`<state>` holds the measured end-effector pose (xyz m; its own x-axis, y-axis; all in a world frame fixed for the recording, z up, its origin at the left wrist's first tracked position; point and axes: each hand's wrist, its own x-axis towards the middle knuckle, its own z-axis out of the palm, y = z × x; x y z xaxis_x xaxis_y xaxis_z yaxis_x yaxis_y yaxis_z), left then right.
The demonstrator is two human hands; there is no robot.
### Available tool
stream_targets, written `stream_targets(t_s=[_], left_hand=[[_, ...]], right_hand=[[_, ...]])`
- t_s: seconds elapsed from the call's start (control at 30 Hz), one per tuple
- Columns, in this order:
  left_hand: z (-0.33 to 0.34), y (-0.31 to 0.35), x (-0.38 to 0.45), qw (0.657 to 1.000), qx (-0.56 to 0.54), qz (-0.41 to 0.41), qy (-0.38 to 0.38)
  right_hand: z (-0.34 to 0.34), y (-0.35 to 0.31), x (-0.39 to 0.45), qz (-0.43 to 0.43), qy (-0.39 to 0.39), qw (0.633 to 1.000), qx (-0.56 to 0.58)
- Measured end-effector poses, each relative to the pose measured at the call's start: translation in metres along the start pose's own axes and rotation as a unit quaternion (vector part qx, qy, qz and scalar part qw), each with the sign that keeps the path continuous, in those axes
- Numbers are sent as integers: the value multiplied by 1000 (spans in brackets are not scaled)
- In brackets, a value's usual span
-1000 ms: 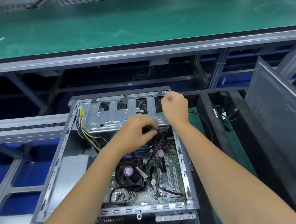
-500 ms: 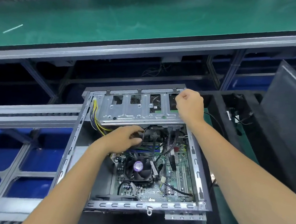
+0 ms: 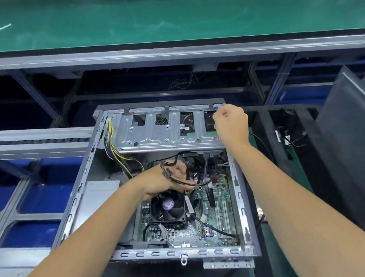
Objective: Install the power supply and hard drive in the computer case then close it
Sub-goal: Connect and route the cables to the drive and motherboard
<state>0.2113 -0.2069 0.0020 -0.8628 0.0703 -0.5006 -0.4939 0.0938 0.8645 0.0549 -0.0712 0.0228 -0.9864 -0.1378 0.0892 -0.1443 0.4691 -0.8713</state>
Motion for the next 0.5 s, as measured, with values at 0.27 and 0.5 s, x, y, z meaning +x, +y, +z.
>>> stream_targets(t_s=[0.27, 0.5], left_hand=[[-18, 3, -2, 966, -250, -34, -63], [-34, -1, -6, 983, 182, -30, 15]], right_hand=[[-2, -2, -1, 16, -1, 1000, 10], [-4, -3, -3, 18, 1, 1000, 10]])
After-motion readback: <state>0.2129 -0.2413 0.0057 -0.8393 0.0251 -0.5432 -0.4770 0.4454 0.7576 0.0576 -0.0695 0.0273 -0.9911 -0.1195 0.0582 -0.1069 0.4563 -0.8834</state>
